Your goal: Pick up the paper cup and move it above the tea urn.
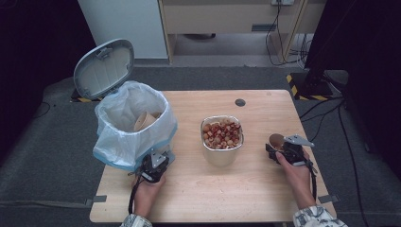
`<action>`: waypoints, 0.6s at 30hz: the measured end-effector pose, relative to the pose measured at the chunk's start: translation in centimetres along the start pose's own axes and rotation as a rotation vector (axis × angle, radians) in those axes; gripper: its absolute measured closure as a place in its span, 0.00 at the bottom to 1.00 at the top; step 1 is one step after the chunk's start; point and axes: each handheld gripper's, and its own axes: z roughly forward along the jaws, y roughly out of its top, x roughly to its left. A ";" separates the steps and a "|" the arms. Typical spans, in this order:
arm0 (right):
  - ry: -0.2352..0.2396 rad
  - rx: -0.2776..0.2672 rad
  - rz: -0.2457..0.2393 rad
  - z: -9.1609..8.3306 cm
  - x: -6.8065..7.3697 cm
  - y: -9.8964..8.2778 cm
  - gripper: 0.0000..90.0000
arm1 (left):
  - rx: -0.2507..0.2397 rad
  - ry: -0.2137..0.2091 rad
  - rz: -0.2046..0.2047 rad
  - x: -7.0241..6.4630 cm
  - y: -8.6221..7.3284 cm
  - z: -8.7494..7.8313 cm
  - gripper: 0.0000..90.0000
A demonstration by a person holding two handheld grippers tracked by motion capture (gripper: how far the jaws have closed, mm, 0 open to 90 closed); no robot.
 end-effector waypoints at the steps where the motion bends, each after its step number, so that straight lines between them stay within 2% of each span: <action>1: 0.000 -0.001 -0.008 0.0 0.0 0.0 0.32 | 0.000 0.000 0.000 0.0 0.0 0.0 0.99; 8: 0.010 -0.012 -0.057 -0.8 0.2 0.5 0.34 | -0.001 0.000 0.001 0.0 0.0 0.0 0.99; 13: 0.023 -0.014 -0.054 -1.5 0.0 1.0 0.34 | -0.001 -0.001 0.000 0.0 0.0 0.0 0.99; 18: 0.023 -0.009 -0.076 -2.3 -0.5 1.7 0.34 | -0.001 0.000 0.000 0.0 0.0 0.0 0.99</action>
